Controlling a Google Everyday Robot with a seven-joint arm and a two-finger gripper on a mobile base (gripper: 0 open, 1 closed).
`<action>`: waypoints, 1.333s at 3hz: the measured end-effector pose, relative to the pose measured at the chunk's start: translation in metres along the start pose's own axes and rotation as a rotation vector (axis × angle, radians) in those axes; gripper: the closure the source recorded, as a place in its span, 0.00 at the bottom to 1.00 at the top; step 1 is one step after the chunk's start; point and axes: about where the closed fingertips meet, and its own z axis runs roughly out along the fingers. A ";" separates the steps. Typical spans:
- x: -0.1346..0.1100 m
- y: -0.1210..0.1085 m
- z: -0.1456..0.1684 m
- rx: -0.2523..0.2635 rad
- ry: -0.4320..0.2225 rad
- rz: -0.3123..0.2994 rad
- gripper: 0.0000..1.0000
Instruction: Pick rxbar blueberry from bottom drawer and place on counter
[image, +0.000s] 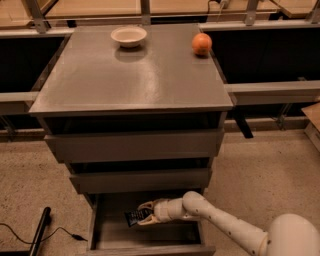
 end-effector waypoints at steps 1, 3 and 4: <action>-0.037 0.004 -0.045 0.064 0.021 -0.063 1.00; -0.056 0.032 -0.043 0.030 0.003 -0.078 1.00; -0.089 0.023 -0.074 0.049 -0.062 -0.101 1.00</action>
Offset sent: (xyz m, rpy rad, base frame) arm -0.0210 -0.0217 0.0530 -0.0106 -0.0904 -0.0294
